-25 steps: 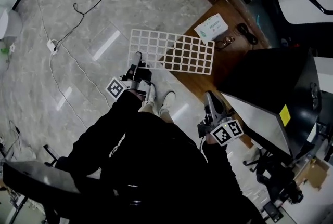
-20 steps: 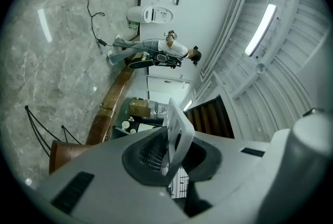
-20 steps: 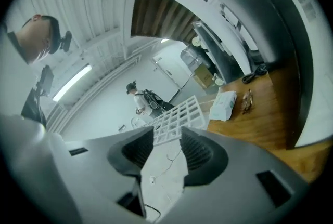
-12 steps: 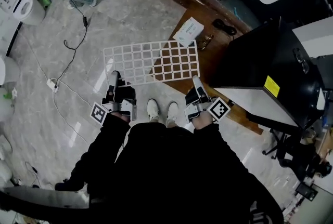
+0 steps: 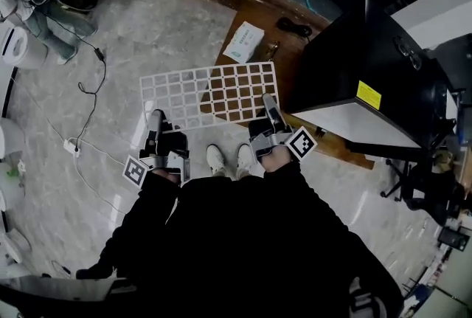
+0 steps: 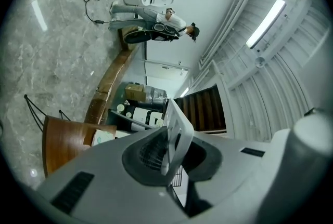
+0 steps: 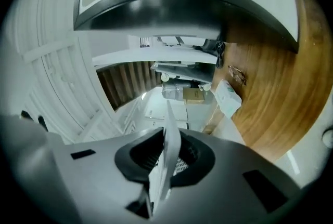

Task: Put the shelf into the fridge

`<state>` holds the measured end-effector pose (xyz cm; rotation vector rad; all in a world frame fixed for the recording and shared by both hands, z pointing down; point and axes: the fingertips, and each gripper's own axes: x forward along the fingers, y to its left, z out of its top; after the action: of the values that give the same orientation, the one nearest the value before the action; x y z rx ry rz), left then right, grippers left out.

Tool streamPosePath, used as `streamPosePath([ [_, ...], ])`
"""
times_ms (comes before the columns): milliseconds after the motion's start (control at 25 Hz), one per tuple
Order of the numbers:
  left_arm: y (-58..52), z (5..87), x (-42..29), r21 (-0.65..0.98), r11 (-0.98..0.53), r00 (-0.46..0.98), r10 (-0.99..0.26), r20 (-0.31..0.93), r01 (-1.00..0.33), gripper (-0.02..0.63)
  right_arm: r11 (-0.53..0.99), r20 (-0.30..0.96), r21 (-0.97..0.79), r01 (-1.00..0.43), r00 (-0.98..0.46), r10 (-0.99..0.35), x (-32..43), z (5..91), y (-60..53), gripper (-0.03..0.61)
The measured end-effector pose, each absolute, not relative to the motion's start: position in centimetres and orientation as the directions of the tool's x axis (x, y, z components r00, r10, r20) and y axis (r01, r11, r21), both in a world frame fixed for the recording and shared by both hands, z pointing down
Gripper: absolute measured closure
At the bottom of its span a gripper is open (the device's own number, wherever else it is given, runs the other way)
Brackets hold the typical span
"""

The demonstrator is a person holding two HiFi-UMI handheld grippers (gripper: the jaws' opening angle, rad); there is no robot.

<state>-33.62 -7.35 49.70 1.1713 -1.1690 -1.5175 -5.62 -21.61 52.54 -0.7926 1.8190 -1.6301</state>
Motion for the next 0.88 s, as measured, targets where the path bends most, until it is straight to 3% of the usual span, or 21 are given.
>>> streamPosePath([
  [440,-7.9,48.9,-29.3,0.985,-0.156,-0.033,-0.987,-0.154,0.079,0.578,0.068,-0.032,-0.997,-0.041,-0.575,-0.817,0.8,51.5,-16.6,0.545],
  [880,-5.8,47.6,-22.6,0.988,-0.150,0.000,-0.989,-0.150,0.028,0.581,0.111,-0.059,-0.992,-0.053,-0.588,-0.806,7.8,49.9,-13.4,0.545],
])
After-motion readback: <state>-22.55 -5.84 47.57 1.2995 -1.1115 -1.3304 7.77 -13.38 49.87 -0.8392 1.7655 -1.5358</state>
